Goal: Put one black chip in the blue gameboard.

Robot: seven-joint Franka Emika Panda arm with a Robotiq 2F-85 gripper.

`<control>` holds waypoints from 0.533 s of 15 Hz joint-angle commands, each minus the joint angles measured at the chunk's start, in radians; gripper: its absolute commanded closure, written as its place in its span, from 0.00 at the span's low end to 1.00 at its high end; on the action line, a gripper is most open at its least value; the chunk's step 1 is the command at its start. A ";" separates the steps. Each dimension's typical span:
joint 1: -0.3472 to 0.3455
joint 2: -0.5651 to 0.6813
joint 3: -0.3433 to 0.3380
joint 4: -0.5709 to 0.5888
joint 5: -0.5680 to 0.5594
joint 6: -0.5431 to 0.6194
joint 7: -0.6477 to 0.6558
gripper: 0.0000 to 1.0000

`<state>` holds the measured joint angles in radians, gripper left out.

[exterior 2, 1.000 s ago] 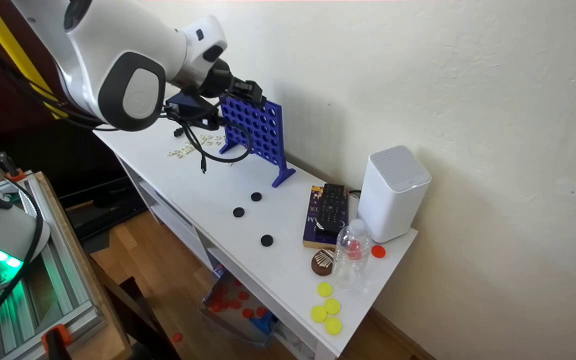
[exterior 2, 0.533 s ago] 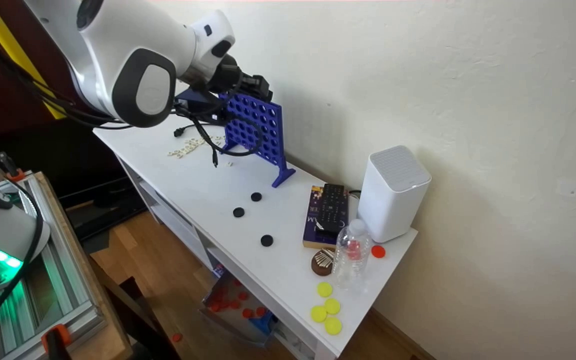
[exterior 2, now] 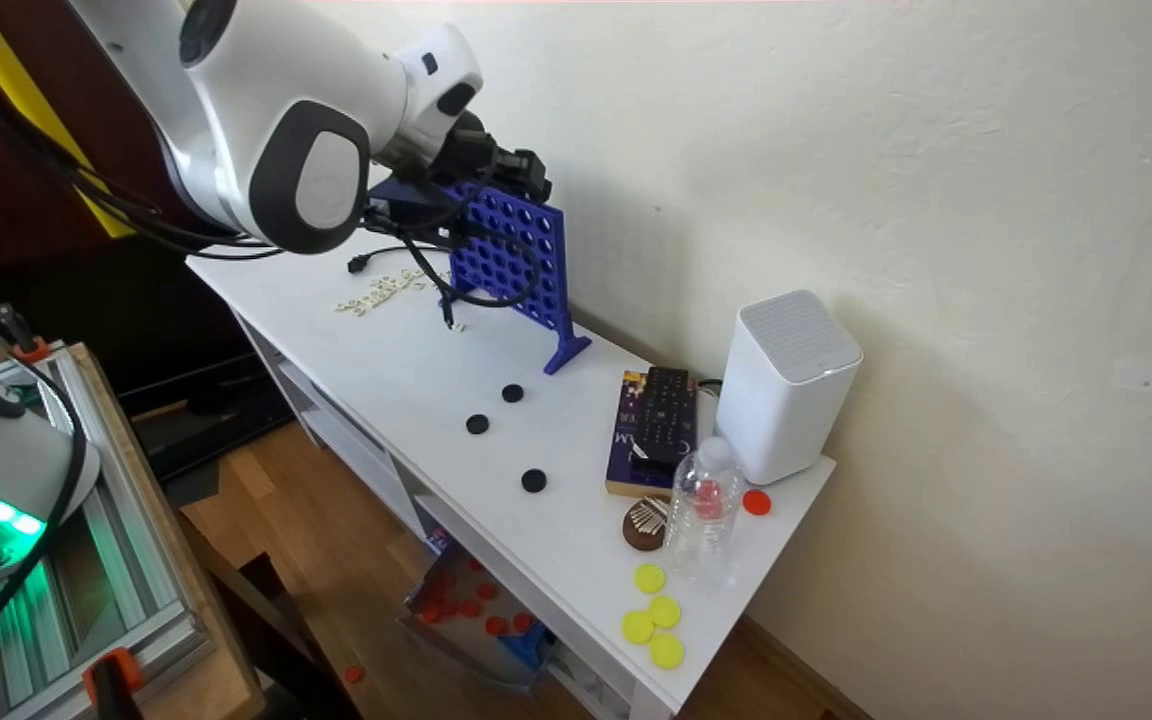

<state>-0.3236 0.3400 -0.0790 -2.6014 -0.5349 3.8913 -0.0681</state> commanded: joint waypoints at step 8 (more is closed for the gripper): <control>-0.007 0.046 0.001 0.039 -0.030 0.033 0.019 0.91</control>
<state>-0.3238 0.3607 -0.0790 -2.5847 -0.5349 3.8927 -0.0681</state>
